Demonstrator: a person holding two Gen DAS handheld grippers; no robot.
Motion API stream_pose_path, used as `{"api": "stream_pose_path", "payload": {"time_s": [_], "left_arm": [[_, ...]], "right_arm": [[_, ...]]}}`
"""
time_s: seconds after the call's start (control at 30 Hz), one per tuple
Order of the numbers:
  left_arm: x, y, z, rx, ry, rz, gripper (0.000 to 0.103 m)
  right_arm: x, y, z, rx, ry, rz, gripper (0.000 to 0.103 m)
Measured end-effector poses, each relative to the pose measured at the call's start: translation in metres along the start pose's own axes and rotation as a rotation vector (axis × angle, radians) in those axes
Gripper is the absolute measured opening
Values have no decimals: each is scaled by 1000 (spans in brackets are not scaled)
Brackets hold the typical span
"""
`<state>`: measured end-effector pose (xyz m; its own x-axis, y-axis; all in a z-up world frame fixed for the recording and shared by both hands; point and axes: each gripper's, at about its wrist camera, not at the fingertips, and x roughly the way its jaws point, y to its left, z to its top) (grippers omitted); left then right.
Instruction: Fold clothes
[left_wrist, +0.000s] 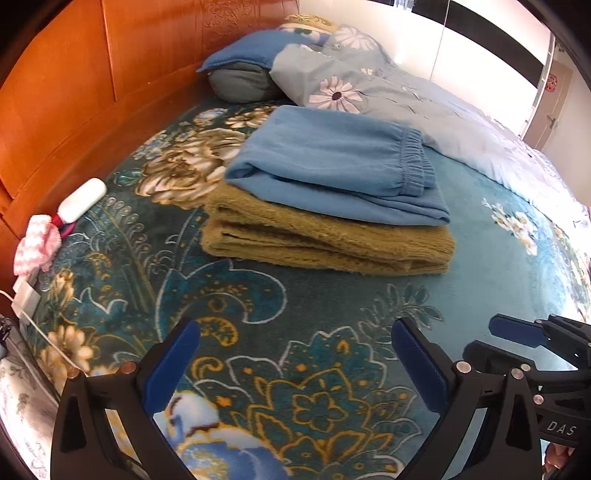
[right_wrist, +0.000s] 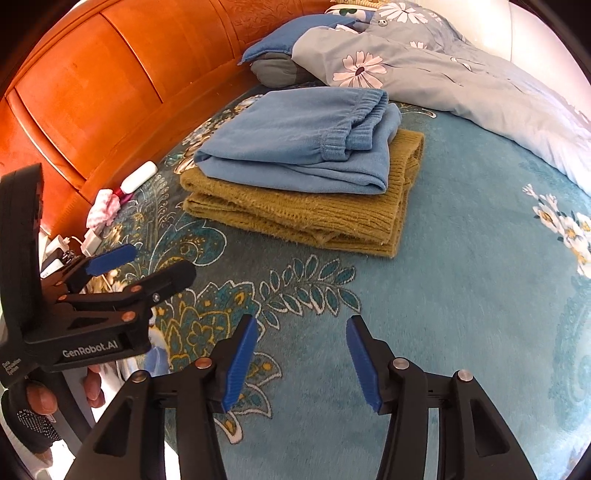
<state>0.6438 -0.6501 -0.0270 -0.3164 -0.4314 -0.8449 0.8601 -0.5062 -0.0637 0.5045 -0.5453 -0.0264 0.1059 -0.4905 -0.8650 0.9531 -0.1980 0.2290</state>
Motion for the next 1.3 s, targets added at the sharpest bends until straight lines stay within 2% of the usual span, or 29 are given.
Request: {"api": "stream_pose_path", "payload": {"time_s": [0.4,0.7,1.07,1.3], "left_arm": [[3,18,-7,-38,5,15,103],[3,16,-9,7,-36,69,103],[5,9,-7,47,-46,104,103],[5,2,-6,72,-55,97,103]], "right_arm": [[8,10,-5,-5,22,-19,55],[12,11,-4,-19,32,-26,55],[15,7,-2,-8,38,-22,55],[15,3,-2,-4,37,-21,55]]}}
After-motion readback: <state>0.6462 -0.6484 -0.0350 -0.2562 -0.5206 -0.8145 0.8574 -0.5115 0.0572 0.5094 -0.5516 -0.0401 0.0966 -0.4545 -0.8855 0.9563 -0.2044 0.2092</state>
